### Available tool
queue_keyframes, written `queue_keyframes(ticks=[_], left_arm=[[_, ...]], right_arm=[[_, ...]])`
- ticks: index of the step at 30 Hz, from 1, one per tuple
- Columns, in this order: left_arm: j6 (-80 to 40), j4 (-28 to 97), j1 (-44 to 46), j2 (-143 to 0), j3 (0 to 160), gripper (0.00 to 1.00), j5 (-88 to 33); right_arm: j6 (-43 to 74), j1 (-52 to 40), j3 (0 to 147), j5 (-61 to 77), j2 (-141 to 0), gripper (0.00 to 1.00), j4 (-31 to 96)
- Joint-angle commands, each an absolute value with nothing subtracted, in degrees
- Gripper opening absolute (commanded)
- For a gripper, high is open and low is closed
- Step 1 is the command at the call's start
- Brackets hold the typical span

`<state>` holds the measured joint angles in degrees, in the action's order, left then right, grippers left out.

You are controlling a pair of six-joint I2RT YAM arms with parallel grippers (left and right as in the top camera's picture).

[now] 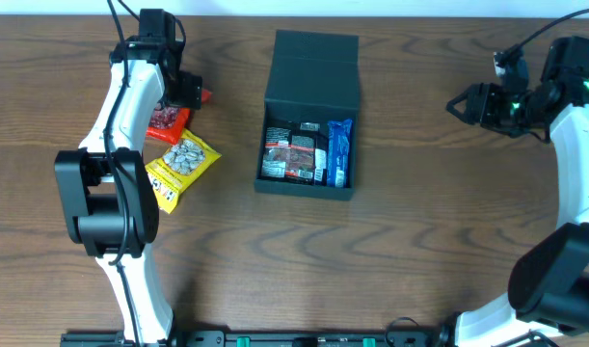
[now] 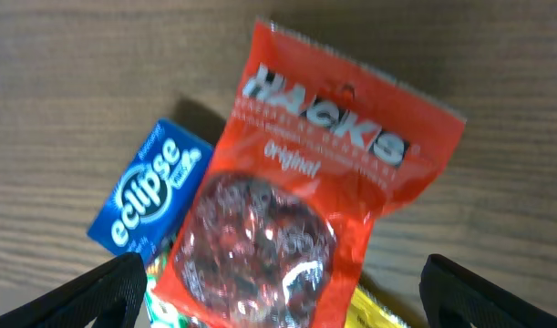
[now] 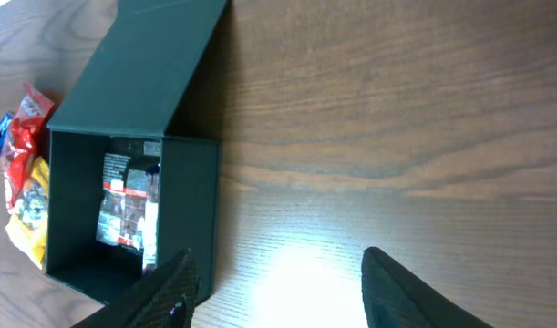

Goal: Pack container
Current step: 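Reach the left gripper back and grasp the red Hacks candy bag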

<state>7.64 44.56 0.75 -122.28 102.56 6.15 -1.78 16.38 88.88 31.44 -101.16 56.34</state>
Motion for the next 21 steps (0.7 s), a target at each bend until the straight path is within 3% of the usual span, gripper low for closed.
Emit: queue_keyframes(ticks=[1,21], left_arm=[[9.0,43.0,0.4,-123.7,102.4,0.96,5.7],[14.2,40.2,-0.1,-130.6,102.4,0.95,1.8]], right_arm=[[0.2,16.0,89.2,31.9,-100.8,0.58,57.0],[2.7,16.0,89.2,31.9,-100.8,0.61,56.6]])
